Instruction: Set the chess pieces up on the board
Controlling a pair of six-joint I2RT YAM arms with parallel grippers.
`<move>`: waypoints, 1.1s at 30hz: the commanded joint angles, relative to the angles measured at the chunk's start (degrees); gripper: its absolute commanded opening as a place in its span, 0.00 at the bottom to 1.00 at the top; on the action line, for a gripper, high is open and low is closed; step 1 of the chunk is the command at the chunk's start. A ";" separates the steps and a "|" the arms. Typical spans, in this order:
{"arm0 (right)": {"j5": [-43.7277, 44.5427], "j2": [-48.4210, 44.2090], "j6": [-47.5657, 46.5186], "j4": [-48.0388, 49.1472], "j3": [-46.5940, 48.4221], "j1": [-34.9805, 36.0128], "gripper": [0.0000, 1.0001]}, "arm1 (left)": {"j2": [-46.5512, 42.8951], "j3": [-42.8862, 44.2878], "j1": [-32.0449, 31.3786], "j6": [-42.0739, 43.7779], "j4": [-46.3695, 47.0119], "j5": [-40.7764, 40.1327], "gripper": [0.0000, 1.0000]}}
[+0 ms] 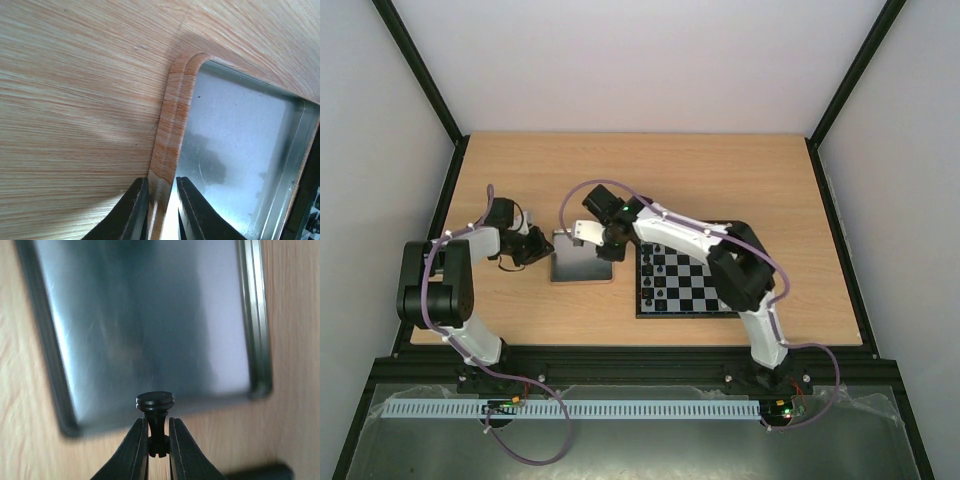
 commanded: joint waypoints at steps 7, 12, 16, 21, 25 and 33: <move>15.94 -21.83 -10.70 -18.89 -17.81 0.26 0.05 | -2.85 0.34 0.20 -0.24 -0.34 1.12 0.19; 24.93 -30.52 -16.82 -22.95 -28.27 0.28 0.05 | -3.00 0.29 0.18 -0.33 -0.21 1.32 0.19; 31.59 -35.47 -22.64 -23.18 -36.19 0.31 0.05 | -3.16 0.35 0.18 -0.26 -0.26 1.27 0.19; 37.92 -36.85 -26.93 -19.01 -42.66 0.31 0.06 | -3.26 0.19 0.18 -0.19 -0.35 1.00 0.19; 40.24 -33.19 -25.82 -16.42 -43.61 0.25 0.06 | -3.35 -0.06 0.18 -0.08 -0.34 0.89 0.19; 41.53 -26.49 -23.43 -13.60 -43.42 0.31 0.06 | -3.18 -0.17 0.09 0.10 -0.39 0.79 0.19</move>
